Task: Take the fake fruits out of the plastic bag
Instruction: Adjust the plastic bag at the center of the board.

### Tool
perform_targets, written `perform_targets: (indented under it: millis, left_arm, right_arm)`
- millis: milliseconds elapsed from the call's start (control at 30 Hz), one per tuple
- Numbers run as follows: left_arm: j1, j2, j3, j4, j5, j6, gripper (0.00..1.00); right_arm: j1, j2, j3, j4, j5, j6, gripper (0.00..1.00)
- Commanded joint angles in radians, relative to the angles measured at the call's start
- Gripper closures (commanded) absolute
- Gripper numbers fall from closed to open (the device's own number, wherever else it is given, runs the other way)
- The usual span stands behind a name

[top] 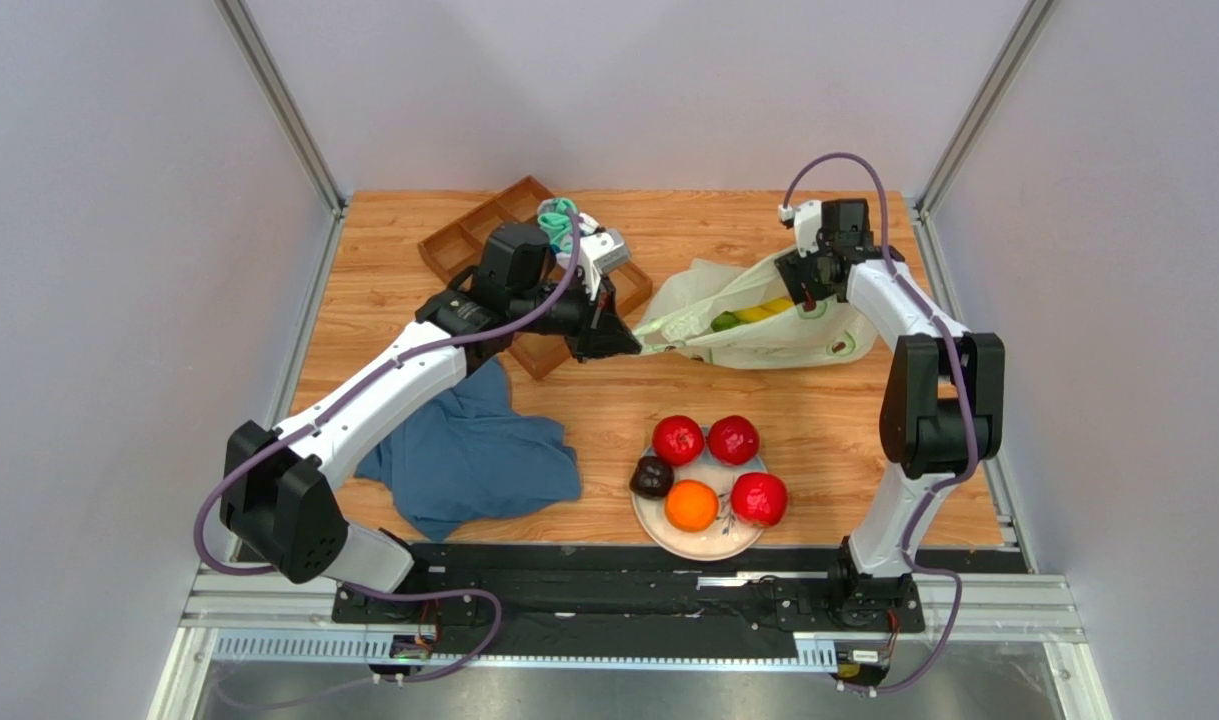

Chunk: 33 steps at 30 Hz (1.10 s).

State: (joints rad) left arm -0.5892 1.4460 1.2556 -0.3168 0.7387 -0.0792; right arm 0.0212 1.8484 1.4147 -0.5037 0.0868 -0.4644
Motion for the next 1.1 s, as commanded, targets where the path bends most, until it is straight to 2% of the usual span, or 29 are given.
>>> perform_targets:
  millis: [0, 133, 233, 333, 367, 433, 467, 567, 600, 667, 700, 900, 1067]
  left_arm:
    - [-0.004, -0.001, 0.031, -0.011, 0.062, 0.025, 1.00]
    - [-0.020, 0.016, 0.044, -0.041, 0.071, 0.039, 1.00]
    - [-0.032, 0.027, 0.056, -0.053, 0.073, 0.045, 1.00]
    - [-0.035, 0.042, 0.070, -0.047, 0.073, 0.038, 1.00]
    - [-0.037, 0.045, 0.073, -0.044, 0.070, 0.039, 1.00]
    - [-0.035, 0.057, 0.080, -0.038, 0.057, 0.045, 1.00]
    - [-0.037, 0.062, 0.085, -0.034, 0.054, 0.045, 1.00]
    - [-0.037, 0.077, 0.100, -0.021, 0.037, 0.045, 1.00]
    - [-0.035, 0.086, 0.108, -0.013, 0.030, 0.044, 1.00]
    - [-0.035, 0.094, 0.119, -0.005, 0.024, 0.041, 1.00]
    - [-0.037, 0.105, 0.129, -0.001, 0.018, 0.039, 1.00]
    - [-0.037, 0.154, 0.174, 0.027, 0.013, 0.013, 1.00]
    - [-0.037, 0.175, 0.196, 0.041, 0.013, -0.013, 1.00]
  right_arm:
    - [-0.006, 0.089, 0.064, 0.076, 0.100, 0.009, 0.18]
    - [-0.007, 0.208, 0.159, 0.123, 0.168, -0.016, 0.07]
    - [-0.006, 0.284, 0.200, 0.157, 0.211, -0.068, 0.10]
    - [-0.009, 0.317, 0.245, 0.108, 0.215, -0.085, 0.22]
    - [-0.009, 0.328, 0.288, 0.075, 0.206, -0.083, 0.31]
    - [-0.012, 0.328, 0.319, -0.020, 0.171, -0.076, 0.39]
    - [-0.012, 0.325, 0.332, -0.047, 0.157, -0.079, 0.47]
    - [-0.009, 0.279, 0.339, -0.130, 0.072, -0.074, 0.61]
    - [-0.007, 0.259, 0.342, -0.148, 0.017, -0.063, 0.63]
    - [-0.007, 0.184, 0.352, -0.223, -0.073, -0.040, 0.64]
    - [-0.006, 0.154, 0.352, -0.249, -0.198, -0.016, 0.65]
    - [-0.006, -0.121, 0.280, -0.415, -0.585, -0.016, 0.64]
    - [-0.007, -0.267, 0.201, -0.555, -0.737, -0.057, 0.63]
